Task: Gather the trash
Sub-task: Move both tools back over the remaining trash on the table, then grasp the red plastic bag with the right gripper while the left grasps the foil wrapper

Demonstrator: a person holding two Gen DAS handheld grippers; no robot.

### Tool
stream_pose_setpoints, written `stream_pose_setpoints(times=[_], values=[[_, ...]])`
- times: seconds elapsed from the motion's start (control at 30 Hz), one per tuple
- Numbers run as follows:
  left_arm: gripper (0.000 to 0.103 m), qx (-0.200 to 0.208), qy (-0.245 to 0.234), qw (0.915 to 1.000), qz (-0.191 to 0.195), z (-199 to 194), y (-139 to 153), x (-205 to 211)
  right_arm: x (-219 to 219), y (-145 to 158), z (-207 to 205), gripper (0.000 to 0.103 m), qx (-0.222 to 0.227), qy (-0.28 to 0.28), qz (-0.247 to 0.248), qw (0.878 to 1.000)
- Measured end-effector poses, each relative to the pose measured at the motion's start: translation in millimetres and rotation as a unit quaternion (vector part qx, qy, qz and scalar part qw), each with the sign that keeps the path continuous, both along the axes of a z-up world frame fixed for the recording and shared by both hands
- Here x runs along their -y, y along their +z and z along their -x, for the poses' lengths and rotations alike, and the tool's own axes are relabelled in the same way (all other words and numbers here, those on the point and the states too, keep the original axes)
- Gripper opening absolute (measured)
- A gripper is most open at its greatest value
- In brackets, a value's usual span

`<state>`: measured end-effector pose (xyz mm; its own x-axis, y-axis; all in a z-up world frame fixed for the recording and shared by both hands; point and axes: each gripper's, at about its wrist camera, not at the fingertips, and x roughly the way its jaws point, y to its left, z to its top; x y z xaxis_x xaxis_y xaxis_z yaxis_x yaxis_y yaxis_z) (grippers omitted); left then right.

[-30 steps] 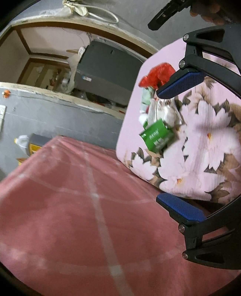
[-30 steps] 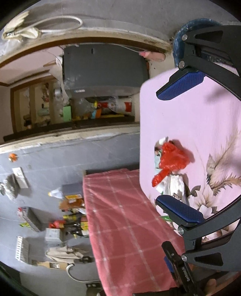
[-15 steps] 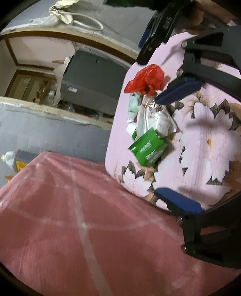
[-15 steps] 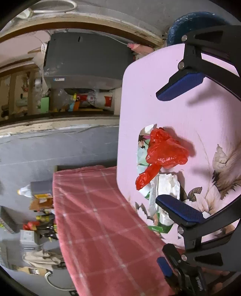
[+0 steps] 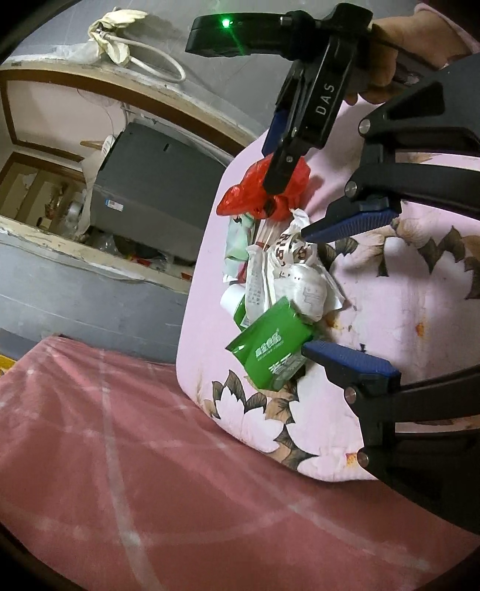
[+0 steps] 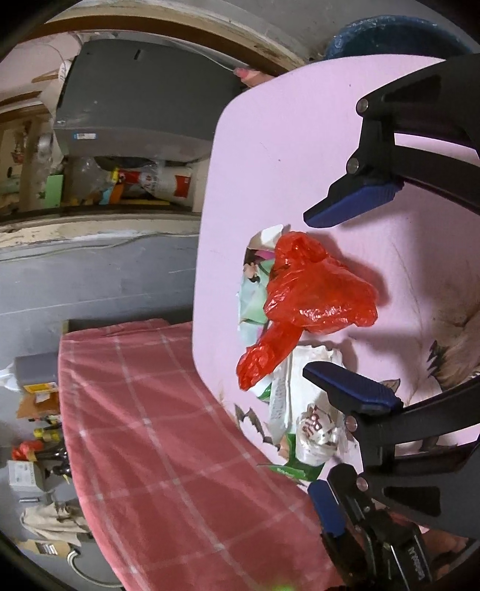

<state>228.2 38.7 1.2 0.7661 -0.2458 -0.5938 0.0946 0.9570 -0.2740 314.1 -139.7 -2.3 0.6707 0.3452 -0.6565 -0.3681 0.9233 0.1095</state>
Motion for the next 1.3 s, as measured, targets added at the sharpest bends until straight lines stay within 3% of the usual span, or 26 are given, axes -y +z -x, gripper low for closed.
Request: stream_pose_setpoints(times=[0.07, 0.13, 0.2, 0.43, 0.5, 0.63, 0.77, 0.93, 1.13, 1.3], values=[[0.049, -0.005, -0.002, 1.0000, 0.000, -3.3, -0.6, 1.7, 0.6, -2.1, -3.8, 0.067, -0.008, -0.001, -0.004, 1.000], [0.049, -0.009, -0.003, 0.9999, -0.005, -7.5, -0.4, 3.5, 2.8, -3.3, -5.5, 0.053, -0.012, -0.002, -0.008, 1.000], [0.049, -0.011, -0.003, 0.9999, -0.010, -10.3, -0.9, 6.8, 5.1, -5.6, -6.7, 0.046, -0.018, -0.002, -0.016, 1.000], [0.049, -0.022, -0.001, 0.9996, -0.019, -18.6, -5.3, 11.9, 11.3, -8.4, -7.6, 0.029, -0.027, -0.001, -0.039, 0.999], [0.049, -0.023, 0.001, 0.9996, -0.017, -19.7, -6.0, 12.0, 11.9, -7.8, -7.2, 0.027, -0.027, 0.001, -0.040, 0.999], [0.032, -0.021, 0.006, 0.9997, -0.014, -16.9, -6.8, 12.8, 12.9, -8.0, -6.4, 0.024, -0.027, 0.004, -0.043, 0.999], [0.024, -0.024, 0.009, 0.9997, -0.007, -18.6, -6.3, 12.4, 15.3, -8.1, -5.9, 0.023, -0.027, 0.004, -0.049, 0.998], [0.007, -0.021, 0.008, 0.9997, -0.004, -18.1, -4.1, 14.1, 16.6, -8.0, -3.4, 0.023, -0.027, 0.005, -0.051, 0.998], [0.000, -0.013, 0.022, 0.9997, -0.002, -16.5, -2.2, 11.5, 18.3, -6.8, 1.0, 0.021, -0.022, 0.004, -0.053, 0.998], [0.000, -0.002, 0.027, 0.9996, -0.007, -10.5, 1.2, 13.7, 20.4, -2.0, 10.2, 0.017, -0.004, 0.003, -0.052, 0.999]])
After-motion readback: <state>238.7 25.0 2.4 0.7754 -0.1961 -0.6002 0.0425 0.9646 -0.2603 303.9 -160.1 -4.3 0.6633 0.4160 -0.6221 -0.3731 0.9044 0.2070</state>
